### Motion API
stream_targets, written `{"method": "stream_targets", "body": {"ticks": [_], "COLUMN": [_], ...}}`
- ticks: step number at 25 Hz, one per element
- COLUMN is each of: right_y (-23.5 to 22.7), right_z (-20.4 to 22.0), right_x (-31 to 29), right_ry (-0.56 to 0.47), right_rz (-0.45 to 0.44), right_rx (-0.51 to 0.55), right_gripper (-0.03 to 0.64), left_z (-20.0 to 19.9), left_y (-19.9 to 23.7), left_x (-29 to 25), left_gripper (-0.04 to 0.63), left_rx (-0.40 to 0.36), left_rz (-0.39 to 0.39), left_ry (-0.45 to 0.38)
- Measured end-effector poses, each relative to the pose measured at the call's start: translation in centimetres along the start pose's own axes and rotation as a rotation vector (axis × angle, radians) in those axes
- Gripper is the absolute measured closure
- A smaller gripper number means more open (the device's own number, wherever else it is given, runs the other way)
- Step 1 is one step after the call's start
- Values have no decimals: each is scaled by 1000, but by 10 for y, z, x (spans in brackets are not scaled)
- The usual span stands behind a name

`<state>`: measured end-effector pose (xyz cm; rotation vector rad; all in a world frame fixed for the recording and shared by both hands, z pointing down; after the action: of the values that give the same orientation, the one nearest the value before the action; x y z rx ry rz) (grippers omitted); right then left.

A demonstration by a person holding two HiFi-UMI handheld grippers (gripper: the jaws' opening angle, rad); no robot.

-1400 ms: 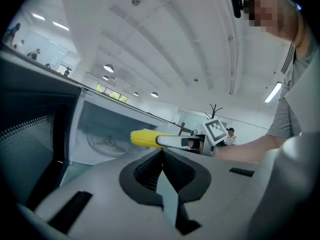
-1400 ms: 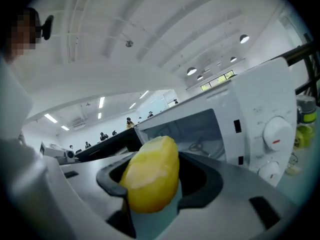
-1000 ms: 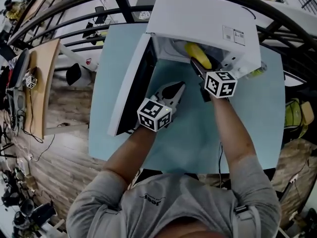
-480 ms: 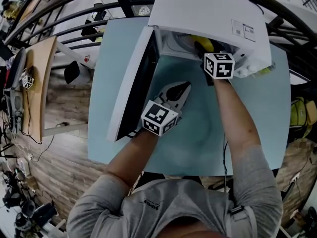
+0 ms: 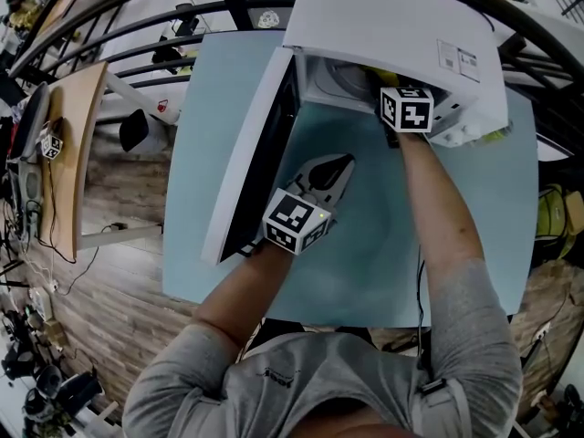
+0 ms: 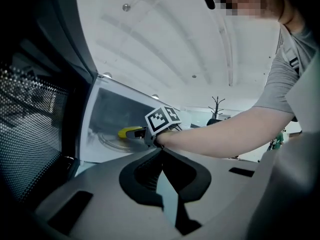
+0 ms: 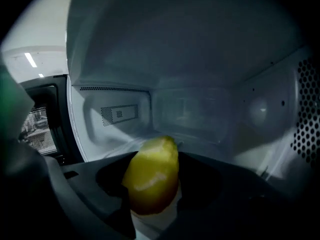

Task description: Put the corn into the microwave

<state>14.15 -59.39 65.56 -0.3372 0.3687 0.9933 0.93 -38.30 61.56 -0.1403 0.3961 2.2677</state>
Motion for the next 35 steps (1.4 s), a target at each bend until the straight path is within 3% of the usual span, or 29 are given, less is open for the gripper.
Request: {"method": "stream_targets", "body": {"ticks": [15, 27, 35], "right_y": [-4, 6, -1], "right_z": [3, 8, 9], "right_x": [-15, -23, -22], "right_ry": [57, 172, 206], "right_rz": [40, 85, 117], "right_rx": [67, 218, 175], "right_gripper": [369, 368, 367], "left_z": [-3, -1, -2], "left_y": [12, 12, 13], "left_x": [-7, -8, -4], "left_gripper": [577, 577, 577], "left_rx": [7, 3, 6], "left_rz": [-28, -30, -32], "left_ry": [-16, -15, -17]}}
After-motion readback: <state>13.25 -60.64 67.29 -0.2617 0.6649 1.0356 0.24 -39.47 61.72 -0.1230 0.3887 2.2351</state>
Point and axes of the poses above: the fingertips, and each gripper's own axes: x backward along the fingers, y to its left, z out of its underside, the point moved 4 cm from there along x, backward along the fingers, and after that the axes turned 11 degrees about -z, right-handed, at the moved point
